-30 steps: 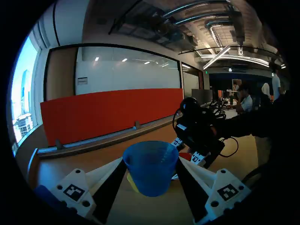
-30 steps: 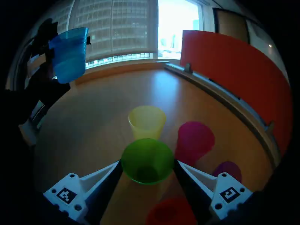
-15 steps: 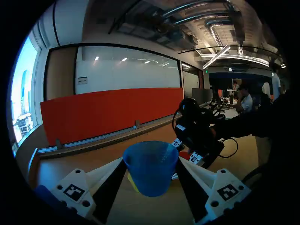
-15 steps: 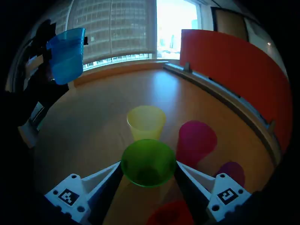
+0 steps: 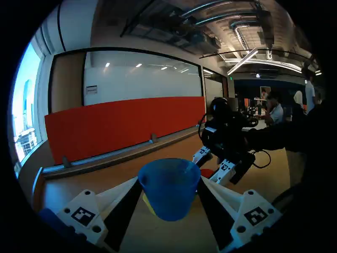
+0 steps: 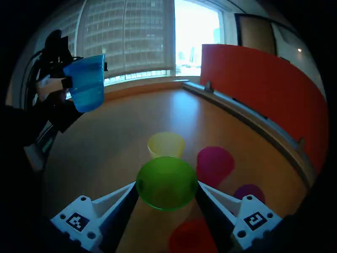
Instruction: Pour water
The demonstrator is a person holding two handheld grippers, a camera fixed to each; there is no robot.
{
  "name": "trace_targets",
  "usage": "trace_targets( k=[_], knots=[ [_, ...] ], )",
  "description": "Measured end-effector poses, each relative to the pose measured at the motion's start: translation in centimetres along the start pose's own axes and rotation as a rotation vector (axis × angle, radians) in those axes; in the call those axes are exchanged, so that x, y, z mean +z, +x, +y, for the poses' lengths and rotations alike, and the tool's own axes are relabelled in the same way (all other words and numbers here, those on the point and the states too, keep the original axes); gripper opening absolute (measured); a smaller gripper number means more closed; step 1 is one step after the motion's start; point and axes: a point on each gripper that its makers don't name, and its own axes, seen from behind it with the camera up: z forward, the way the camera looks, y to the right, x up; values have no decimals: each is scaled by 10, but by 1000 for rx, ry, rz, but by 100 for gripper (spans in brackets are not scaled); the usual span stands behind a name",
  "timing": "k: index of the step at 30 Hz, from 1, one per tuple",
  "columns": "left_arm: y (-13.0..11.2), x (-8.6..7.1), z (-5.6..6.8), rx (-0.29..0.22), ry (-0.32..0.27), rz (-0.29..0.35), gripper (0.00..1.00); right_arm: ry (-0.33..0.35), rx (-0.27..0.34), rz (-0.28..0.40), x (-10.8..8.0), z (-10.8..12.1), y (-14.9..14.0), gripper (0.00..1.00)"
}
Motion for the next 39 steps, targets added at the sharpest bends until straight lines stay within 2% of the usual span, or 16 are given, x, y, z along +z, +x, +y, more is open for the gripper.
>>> trace_targets(
  k=[21,39],
  knots=[
    [5,2,21,12,-16,-15,86,-80,1,149,-91,-6,42,92],
    [10,2,34,11,-23,-4,86,-128,-9,254,-135,-10,71,92]
  ],
)
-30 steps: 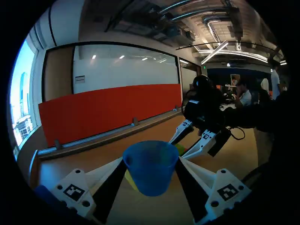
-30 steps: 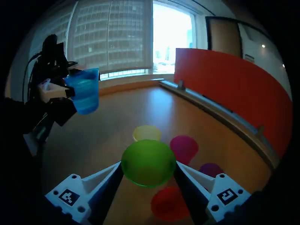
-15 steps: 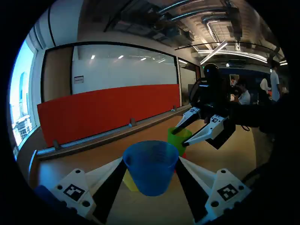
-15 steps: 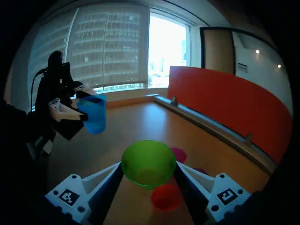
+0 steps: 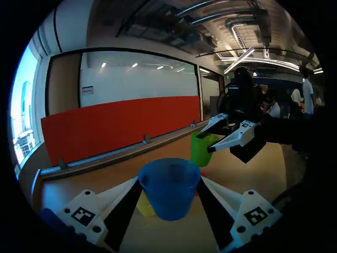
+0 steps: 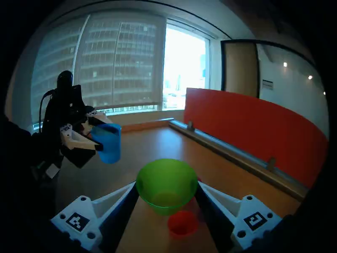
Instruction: Pour water
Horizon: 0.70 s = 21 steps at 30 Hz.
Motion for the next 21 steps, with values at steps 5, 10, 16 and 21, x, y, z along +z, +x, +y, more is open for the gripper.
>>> trace_targets(
  k=[5,10,16,21],
  knots=[
    [2,-1,3,-1,-3,4,86,-18,-12,28,-6,1,7,92],
    [4,-1,5,1,-5,9,86,-31,-14,54,-11,1,15,92],
    [5,-3,6,-3,-8,15,86,-44,-15,85,-15,2,24,92],
    [5,-3,7,-6,-9,16,87,-52,-15,112,-18,3,29,92]
  ],
)
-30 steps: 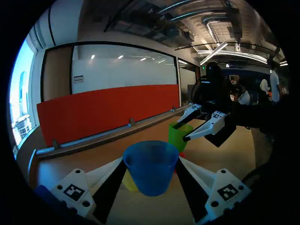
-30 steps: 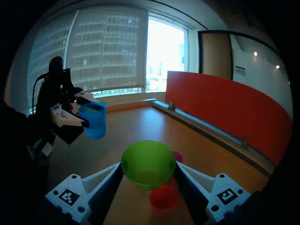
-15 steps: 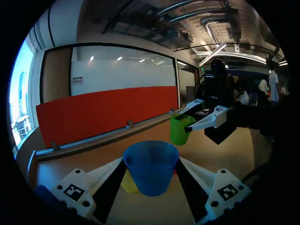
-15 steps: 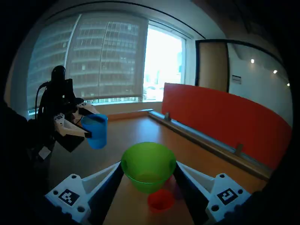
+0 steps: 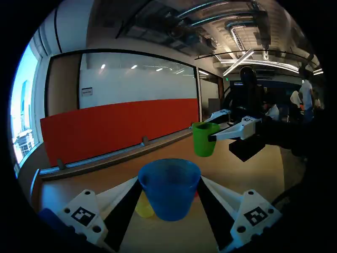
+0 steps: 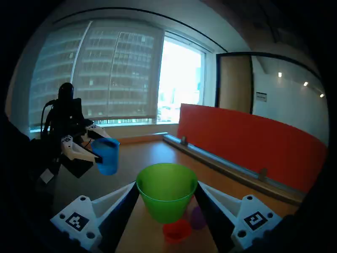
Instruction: Pour water
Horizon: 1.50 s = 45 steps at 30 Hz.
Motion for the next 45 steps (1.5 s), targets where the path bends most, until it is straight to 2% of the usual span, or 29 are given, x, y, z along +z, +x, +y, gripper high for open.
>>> trace_targets(
  k=[18,32,45],
  knots=[
    [7,6,4,-6,-10,14,87,-18,3,79,-8,4,11,93],
    [7,9,8,-5,-25,13,87,-10,6,104,-10,2,21,92],
    [11,12,10,9,-33,23,87,9,15,93,-12,-3,18,92]
  ],
)
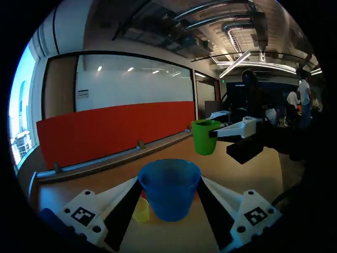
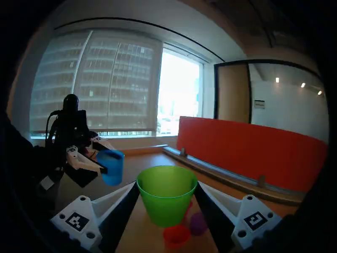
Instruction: Pour water
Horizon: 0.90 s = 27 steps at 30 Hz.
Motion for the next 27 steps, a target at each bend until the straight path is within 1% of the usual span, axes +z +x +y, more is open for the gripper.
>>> trace_targets(
  k=[8,11,17,23,27],
  knots=[
    [15,1,0,44,3,22,86,25,16,-3,-1,-8,-5,92],
    [19,2,0,72,8,24,86,37,23,-3,-2,-12,-8,92],
    [29,4,0,146,25,28,86,57,29,-5,-1,-21,-16,92],
    [40,6,1,185,29,45,86,83,32,-13,0,-33,-26,91],
    [49,7,0,219,35,58,86,99,34,-17,2,-40,-34,91]
  ],
)
